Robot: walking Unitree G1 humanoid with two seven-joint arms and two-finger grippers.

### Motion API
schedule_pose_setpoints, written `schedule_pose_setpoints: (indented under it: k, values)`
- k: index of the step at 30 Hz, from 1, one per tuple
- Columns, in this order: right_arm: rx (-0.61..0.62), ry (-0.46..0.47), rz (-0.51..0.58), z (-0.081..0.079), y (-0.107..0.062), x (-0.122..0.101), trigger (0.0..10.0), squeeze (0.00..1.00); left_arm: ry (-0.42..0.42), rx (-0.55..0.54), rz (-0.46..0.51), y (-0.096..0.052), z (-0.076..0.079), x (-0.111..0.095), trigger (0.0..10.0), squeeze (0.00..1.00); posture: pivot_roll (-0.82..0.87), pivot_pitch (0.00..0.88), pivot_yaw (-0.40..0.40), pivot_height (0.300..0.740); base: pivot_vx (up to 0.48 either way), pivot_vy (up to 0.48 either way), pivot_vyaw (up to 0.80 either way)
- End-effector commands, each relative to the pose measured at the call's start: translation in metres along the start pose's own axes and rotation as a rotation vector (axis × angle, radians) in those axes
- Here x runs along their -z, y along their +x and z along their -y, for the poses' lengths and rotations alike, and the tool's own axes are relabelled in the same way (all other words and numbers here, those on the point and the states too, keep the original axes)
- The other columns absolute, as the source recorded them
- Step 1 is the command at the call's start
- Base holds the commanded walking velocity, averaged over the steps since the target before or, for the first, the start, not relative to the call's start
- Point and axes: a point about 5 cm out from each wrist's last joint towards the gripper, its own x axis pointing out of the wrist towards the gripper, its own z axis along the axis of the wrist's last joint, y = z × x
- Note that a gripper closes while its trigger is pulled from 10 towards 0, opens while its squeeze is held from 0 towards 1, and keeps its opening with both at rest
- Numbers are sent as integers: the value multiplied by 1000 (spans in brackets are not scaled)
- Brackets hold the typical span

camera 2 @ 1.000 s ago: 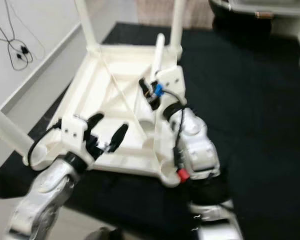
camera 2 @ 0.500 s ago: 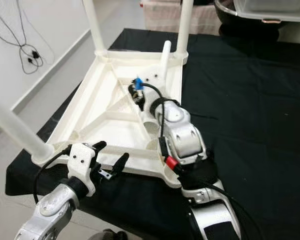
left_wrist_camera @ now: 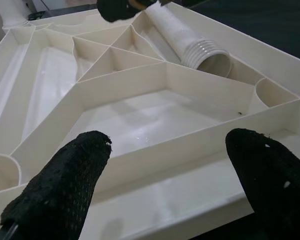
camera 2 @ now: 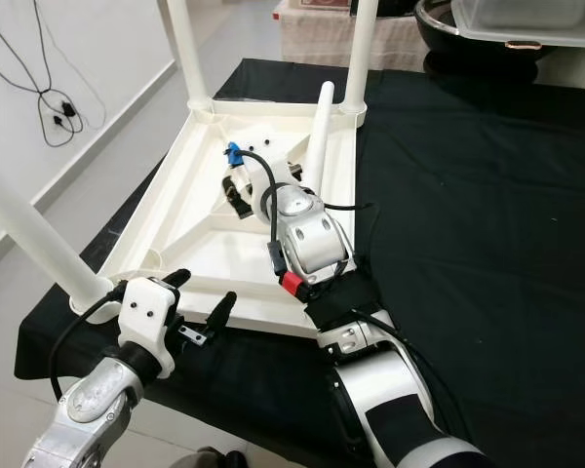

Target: Building children table

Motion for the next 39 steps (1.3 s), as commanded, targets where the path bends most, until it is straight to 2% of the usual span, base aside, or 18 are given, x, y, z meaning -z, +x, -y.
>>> schedule_pose_setpoints:
  k: [1, 3, 4, 8, 24, 25, 39]
  values:
    - [16, 3, -23, 0, 1, 2, 10000, 1000, 18, 9, -32, -3, 0, 7, 10000, 0, 17, 185, 31, 740, 0, 0, 0]
    - [16, 3, -23, 0, 1, 2, 10000, 1000, 18, 9, -32, -3, 0, 7, 10000, 0, 17, 185, 31, 740, 0, 0, 0]
    - [79, 70, -77, 13, 5, 3, 10000, 0, 34, 21, -25, -3, 4, 7, 10000, 0, 14, 203, 23, 740, 0, 0, 0]
    - [133, 130, -159, 25, 8, 11, 10000, 0, 22, 19, -17, -2, 7, 5, 10000, 0, 18, 217, 9, 740, 0, 0, 0]
    - [159, 86, -275, 29, 7, 29, 10000, 0, -19, 12, 14, -3, 20, -3, 10000, 0, -10, 269, -40, 740, 0, 0, 0]
    - [161, 73, -286, 30, 6, 31, 0, 0, -28, 12, 20, -4, 22, -5, 10000, 0, -15, 274, -48, 740, 0, 0, 0]
    - [182, 63, -297, 37, 5, 26, 0, 0, -46, -1, 30, -4, 26, -8, 10000, 0, -22, 276, -58, 740, 0, 0, 0]
